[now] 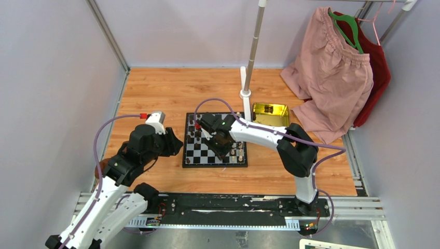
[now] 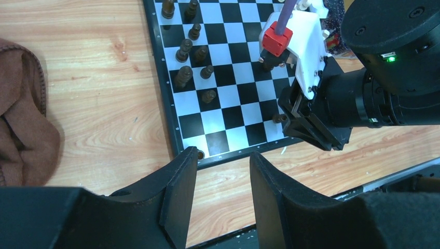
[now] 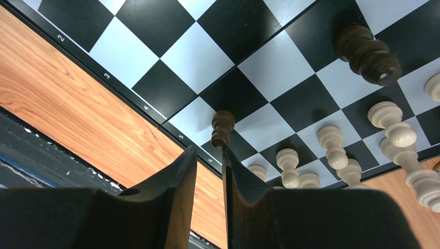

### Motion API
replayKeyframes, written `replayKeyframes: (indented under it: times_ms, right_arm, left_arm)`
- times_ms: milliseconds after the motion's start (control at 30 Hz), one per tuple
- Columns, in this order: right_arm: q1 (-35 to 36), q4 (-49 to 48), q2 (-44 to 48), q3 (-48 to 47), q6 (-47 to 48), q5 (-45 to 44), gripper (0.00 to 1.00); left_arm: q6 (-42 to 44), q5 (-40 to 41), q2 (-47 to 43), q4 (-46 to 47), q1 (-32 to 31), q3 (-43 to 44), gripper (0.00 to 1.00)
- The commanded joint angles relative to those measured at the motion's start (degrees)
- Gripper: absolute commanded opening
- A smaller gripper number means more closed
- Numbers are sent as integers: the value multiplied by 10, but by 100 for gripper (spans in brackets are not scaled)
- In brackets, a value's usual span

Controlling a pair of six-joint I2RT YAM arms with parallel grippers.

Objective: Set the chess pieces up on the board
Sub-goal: Pick up the chess piece from the chessboard.

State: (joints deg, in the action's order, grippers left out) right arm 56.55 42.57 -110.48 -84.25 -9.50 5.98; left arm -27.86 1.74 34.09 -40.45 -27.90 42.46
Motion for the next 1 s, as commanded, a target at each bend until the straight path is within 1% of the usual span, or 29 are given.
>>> replayKeyframes:
  times_ms: [0, 967]
  right_arm:
    - [-8, 13, 5, -3, 9, -20, 29]
    - [-21, 9, -35, -34, 27, -12, 30]
  left_arm:
    - [4, 2, 0, 3, -3, 15, 47]
    - [3, 5, 1, 4, -3, 8, 47]
